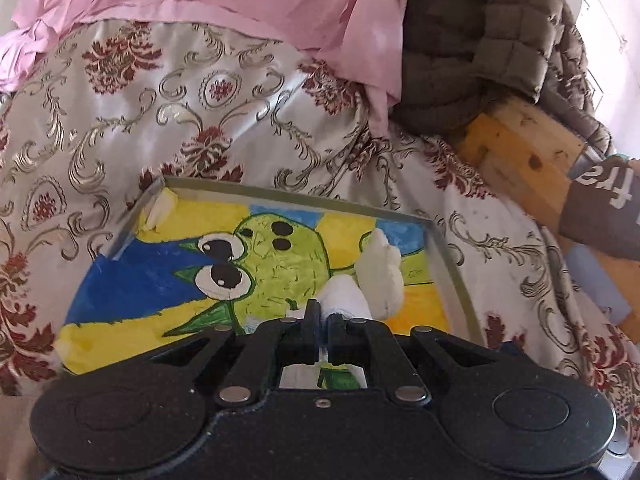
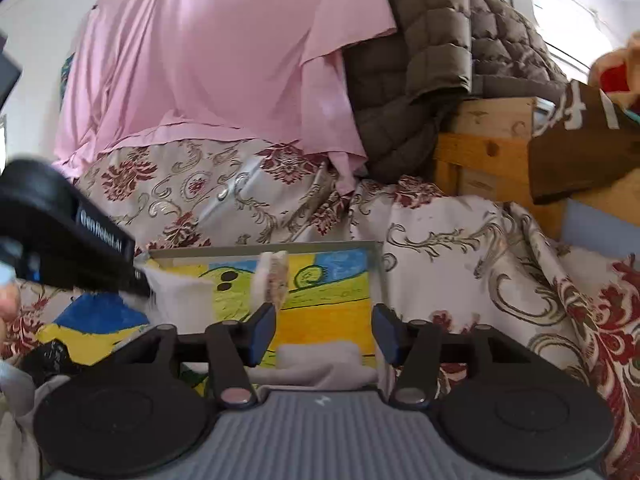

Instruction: Organize soft objects

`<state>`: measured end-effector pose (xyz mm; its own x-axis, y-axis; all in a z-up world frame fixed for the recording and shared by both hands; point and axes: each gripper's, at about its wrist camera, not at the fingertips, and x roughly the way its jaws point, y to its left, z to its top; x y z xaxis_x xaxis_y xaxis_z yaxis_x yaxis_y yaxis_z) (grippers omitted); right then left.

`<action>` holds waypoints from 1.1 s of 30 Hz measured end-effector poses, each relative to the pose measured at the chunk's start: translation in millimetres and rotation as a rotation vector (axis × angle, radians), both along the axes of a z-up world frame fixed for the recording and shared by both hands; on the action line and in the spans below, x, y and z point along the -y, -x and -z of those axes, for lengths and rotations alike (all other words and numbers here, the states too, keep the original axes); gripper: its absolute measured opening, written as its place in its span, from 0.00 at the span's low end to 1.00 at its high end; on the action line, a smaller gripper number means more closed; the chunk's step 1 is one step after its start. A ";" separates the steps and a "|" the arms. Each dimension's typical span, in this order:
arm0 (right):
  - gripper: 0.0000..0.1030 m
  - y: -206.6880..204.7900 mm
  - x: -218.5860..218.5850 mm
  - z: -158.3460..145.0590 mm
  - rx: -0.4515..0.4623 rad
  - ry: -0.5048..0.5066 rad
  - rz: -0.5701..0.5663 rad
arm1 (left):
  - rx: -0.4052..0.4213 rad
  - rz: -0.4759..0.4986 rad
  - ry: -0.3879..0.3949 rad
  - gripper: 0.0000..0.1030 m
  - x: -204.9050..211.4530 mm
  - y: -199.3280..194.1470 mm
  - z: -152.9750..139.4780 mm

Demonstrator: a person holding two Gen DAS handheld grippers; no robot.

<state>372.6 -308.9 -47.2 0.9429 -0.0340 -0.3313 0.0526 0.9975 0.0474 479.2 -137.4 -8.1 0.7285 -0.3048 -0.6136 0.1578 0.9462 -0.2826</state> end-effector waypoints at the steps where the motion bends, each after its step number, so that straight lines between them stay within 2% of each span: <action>1: 0.62 0.6 2.5 -0.5 0.001 -0.009 0.004 | -0.009 -0.004 0.000 0.03 0.9 -1.6 3.0; 7: 0.74 2.8 12.3 -4.7 0.006 -0.033 0.024 | -0.044 -0.027 -0.029 0.21 6.6 -5.0 11.9; 9: 0.79 4.0 14.7 -6.8 0.008 -0.038 0.028 | -0.051 -0.037 -0.048 0.39 7.5 -4.0 11.9; 10: 0.79 4.4 15.9 -8.3 0.009 -0.039 0.033 | -0.049 -0.045 -0.054 0.44 7.2 -2.9 11.3; 11: 0.80 5.7 16.8 -9.7 0.009 -0.040 0.037 | -0.045 -0.052 -0.056 0.54 6.5 -1.7 10.5; 12: 0.81 6.8 18.1 -11.3 0.010 -0.043 0.040 | -0.039 -0.060 -0.057 0.61 5.6 -0.1 9.3; 15: 0.85 10.9 21.7 -18.2 0.020 -0.048 0.050 | -0.030 -0.064 -0.070 0.70 5.0 3.4 5.4; 18: 0.88 17.3 23.4 -26.4 0.032 -0.041 0.061 | -0.014 -0.070 -0.079 0.78 3.7 10.3 1.3; 25: 0.94 44.8 29.0 -50.5 0.067 -0.072 0.074 | 0.026 -0.079 -0.069 0.84 -2.4 34.3 -13.7; 28: 0.97 61.4 28.7 -62.4 0.095 -0.081 0.065 | 0.045 -0.079 -0.052 0.88 -6.9 50.3 -23.0; 30: 0.98 72.1 27.0 -69.4 0.108 -0.078 0.066 | 0.065 -0.075 -0.040 0.94 -9.7 62.7 -29.0; 33: 1.00 91.4 23.7 -78.8 0.130 -0.082 0.066 | 0.097 -0.062 -0.019 0.95 -14.3 84.6 -38.4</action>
